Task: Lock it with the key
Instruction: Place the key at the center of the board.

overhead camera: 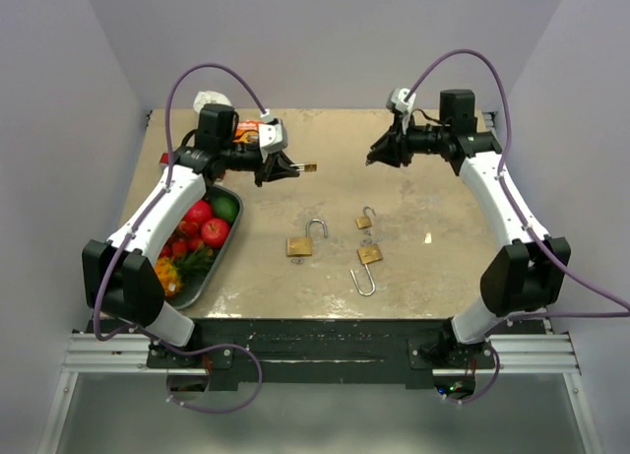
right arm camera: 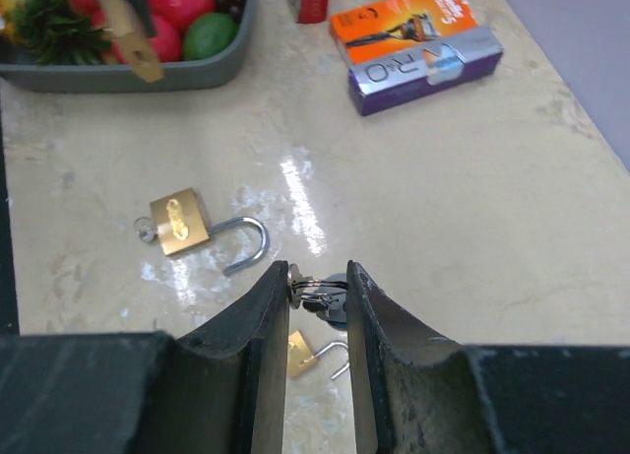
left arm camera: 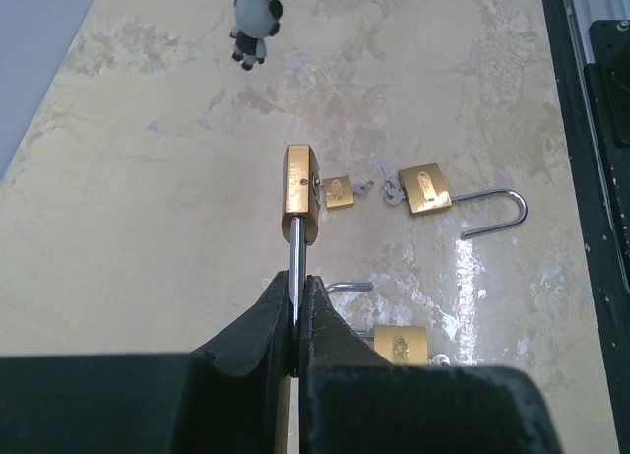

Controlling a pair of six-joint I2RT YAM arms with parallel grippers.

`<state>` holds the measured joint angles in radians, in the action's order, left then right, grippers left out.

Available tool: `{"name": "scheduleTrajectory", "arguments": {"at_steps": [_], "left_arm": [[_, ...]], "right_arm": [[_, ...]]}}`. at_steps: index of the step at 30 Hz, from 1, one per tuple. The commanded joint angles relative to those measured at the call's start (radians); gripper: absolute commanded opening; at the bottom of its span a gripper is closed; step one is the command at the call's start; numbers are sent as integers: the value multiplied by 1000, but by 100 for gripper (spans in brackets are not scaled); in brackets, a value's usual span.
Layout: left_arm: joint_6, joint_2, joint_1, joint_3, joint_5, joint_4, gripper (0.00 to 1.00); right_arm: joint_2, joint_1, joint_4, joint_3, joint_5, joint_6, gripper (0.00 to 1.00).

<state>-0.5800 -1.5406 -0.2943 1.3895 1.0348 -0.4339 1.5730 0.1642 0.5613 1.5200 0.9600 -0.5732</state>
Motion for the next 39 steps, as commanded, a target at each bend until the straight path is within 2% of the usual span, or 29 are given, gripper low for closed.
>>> {"name": "scheduleTrajectory", "arguments": {"at_steps": [1, 5, 10, 15, 20, 22, 27, 30, 39], "left_arm": [[20, 3, 4, -15, -5, 78, 0], [69, 13, 4, -47, -39, 145, 0], [115, 40, 4, -102, -93, 188, 0], [158, 60, 4, -155, -122, 250, 0], [177, 56, 4, -182, -134, 282, 0], [177, 48, 4, -184, -133, 285, 0], [178, 25, 6, -179, -139, 297, 0], [184, 7, 6, -170, -134, 304, 0], [170, -19, 6, -153, -139, 293, 0]], "right_arm": [[70, -45, -244, 23, -99, 171, 0], [220, -51, -368, 100, -234, 280, 0], [427, -54, -488, 221, -366, 328, 0], [597, -54, -544, 366, -478, 342, 0], [764, -54, -557, 499, -520, 360, 0], [800, -54, -557, 552, -553, 372, 0], [867, -54, -690, 578, -624, 378, 0], [918, -54, -670, 618, -649, 385, 0], [894, -57, -641, 519, -650, 345, 0]]}}
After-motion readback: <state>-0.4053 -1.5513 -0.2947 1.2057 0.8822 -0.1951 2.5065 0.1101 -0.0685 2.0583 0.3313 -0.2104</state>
